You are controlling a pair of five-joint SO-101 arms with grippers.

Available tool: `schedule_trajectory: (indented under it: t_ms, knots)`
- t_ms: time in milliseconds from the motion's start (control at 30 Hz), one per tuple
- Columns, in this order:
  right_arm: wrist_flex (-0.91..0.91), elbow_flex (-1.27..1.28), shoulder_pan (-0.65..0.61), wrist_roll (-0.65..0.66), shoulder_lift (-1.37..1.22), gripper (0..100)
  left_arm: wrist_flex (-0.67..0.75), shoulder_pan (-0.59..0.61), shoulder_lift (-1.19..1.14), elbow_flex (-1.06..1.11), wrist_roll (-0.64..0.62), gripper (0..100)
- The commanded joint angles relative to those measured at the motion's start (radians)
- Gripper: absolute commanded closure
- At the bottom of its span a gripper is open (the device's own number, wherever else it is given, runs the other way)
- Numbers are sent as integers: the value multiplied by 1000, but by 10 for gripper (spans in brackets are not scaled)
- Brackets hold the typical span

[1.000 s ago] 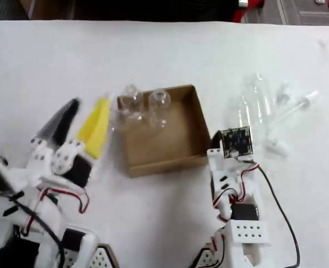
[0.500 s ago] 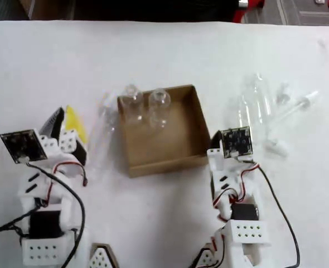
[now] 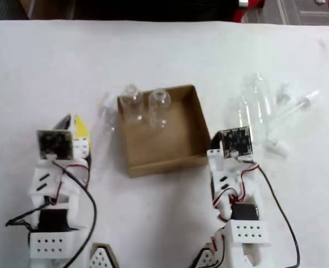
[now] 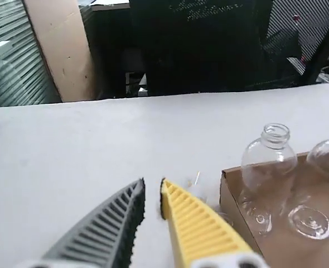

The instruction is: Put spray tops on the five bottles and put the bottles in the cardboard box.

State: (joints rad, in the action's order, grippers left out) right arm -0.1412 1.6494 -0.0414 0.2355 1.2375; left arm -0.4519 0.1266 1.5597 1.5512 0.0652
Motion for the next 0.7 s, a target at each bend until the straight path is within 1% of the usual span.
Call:
schedule_trajectory:
  t_ms: [0,367,500,667]
  knots:
    - [-7,-37,-10,5,2,915,35,-59,15,-6,43,950]
    - [-7,-35,-10,11,2,915,35,-59,15,-6,43,950]
    - [-44,-41,-12,12,2,915,35,-59,15,-6,43,950]
    - [-47,-43,-12,12,2,915,35,-59,15,-8,43,950]
